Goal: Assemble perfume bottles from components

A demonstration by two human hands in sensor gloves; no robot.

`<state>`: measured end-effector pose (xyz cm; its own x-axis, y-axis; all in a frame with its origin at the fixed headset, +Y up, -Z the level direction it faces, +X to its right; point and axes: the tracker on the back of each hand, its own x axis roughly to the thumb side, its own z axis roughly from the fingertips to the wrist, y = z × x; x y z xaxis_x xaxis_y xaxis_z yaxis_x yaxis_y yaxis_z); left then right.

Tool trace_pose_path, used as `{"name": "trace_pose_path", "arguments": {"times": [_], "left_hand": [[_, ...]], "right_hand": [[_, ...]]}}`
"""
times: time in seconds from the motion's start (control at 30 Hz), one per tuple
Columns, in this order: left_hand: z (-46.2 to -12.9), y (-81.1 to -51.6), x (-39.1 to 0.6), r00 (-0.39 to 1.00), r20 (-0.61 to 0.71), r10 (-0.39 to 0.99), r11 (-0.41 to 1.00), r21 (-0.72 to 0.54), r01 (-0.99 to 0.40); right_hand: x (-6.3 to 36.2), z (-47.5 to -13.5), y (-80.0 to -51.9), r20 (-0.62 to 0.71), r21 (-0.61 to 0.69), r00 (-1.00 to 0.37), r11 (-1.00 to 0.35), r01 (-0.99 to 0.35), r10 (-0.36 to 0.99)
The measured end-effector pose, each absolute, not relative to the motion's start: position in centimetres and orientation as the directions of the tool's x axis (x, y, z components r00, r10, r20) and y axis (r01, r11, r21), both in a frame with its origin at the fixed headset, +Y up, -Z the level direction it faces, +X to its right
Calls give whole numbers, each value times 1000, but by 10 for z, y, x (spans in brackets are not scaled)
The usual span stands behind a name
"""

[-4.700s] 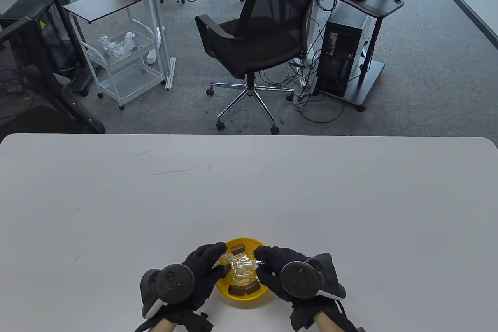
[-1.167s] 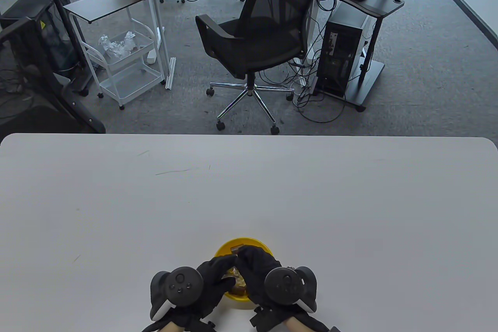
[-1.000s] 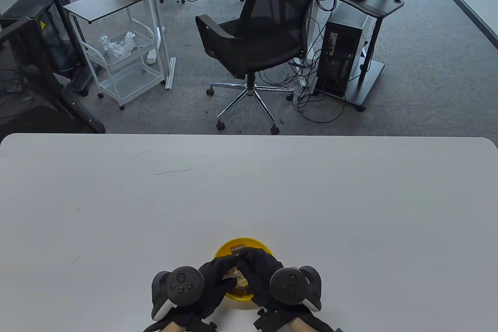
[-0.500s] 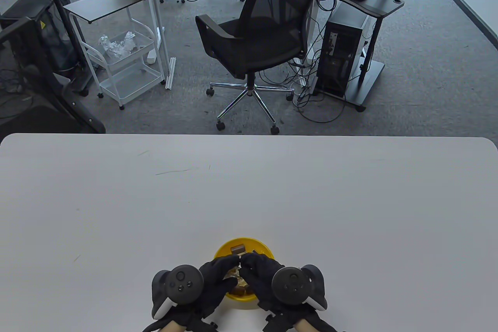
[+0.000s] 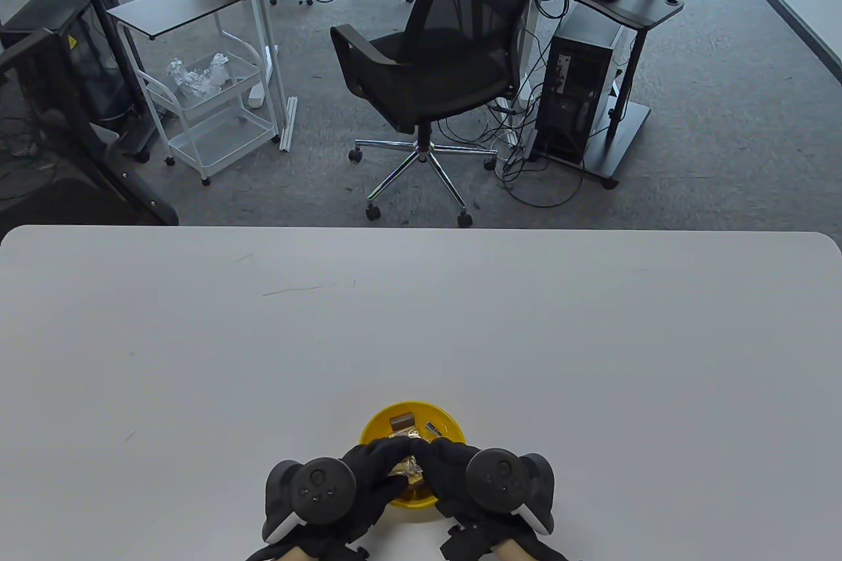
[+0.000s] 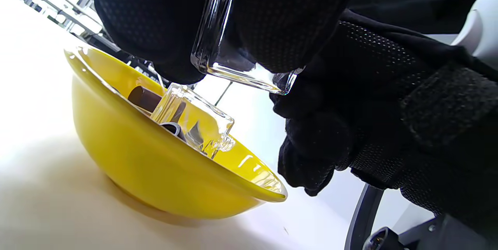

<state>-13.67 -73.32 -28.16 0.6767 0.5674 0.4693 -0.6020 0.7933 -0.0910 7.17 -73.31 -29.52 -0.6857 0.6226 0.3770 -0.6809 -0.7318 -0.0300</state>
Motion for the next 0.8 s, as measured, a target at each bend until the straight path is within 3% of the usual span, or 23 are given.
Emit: {"name": "trace_pose_path", "arguments": {"times": [0.17, 0.5, 0.8], "left_hand": [[-280, -732, -135, 683, 475, 555, 799, -76, -597], [-278, -729, -134, 686, 470, 555, 798, -67, -599], [-286, -728, -153, 680, 407, 610, 760, -55, -648]], "right_hand": [[66, -293, -731, 376, -47, -652, -690, -723, 658], [62, -288, -722, 467, -140, -648, -673, -726, 602], [55, -287, -722, 570, -20, -599, -719, -694, 562]]}}
